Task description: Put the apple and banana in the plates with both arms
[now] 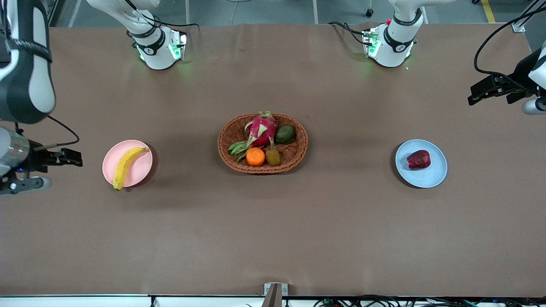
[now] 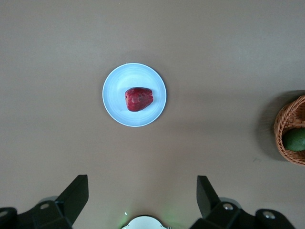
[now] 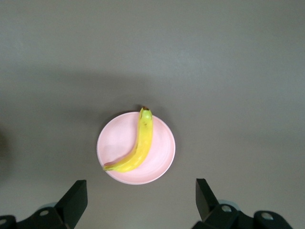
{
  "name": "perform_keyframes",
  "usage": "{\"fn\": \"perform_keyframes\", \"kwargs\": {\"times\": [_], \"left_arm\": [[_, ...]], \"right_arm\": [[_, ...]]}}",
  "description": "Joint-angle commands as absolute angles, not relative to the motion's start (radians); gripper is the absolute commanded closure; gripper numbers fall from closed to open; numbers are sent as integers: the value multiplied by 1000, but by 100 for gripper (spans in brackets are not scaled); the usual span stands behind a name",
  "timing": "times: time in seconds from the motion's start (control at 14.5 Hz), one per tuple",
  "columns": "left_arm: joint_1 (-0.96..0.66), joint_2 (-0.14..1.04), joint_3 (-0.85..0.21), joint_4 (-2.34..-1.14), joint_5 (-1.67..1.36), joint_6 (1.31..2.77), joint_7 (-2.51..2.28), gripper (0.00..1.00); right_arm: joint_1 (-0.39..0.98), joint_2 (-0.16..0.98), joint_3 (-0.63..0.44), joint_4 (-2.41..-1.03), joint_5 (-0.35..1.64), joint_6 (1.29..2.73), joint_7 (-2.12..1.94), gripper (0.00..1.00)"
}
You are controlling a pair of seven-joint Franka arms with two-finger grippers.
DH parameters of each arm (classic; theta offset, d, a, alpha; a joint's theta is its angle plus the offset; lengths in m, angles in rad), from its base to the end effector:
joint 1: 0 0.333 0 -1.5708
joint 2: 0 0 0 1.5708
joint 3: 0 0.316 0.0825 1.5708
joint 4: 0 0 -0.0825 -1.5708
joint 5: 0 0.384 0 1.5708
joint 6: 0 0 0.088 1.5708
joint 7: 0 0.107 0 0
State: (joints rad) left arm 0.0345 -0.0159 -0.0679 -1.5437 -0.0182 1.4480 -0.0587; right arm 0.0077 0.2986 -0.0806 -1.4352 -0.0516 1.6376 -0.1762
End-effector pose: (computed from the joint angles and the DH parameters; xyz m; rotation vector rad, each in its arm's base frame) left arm 0.5364 -0.0204 0.6355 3.1255 0.0373 -0.1259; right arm 0.6397 -0.0453 0.5157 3.0700 0.1715 -0.1598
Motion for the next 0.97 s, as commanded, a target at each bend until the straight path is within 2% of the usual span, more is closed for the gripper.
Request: {"fn": "perform_keyframes", "kwargs": {"times": [0.0,0.14,0.41,0.55,0.69,0.76,0.9], "left_arm": [[29,-23,-66,-1545,-32,1456,-63,0],[28,-25,-74,-1545,-31,1456,-66,0],[31,-23,-103,-1546,-26,1456,-74,0],[31,-25,-103,-1546,-26,1456,-74,0],[32,-26,-103,-1546,-25,1456,-74,0],[32,-26,-104,-1546,-25,1456,-74,0],[32,-26,-104,-1545,-26,1460,-72,0]], "right_arm": [[5,267,-69,-1326,-40,1476,-62,0],[-11,268,-75,-1220,-40,1416,-67,0],[-60,249,-75,-1160,-34,1419,-61,0],[-63,184,-74,-1228,-19,1460,-37,0],[-75,68,-74,-1424,-2,1624,-40,0],[-74,34,-74,-1478,-3,1661,-41,0],[-68,31,-72,-1488,-9,1655,-48,0]]}}
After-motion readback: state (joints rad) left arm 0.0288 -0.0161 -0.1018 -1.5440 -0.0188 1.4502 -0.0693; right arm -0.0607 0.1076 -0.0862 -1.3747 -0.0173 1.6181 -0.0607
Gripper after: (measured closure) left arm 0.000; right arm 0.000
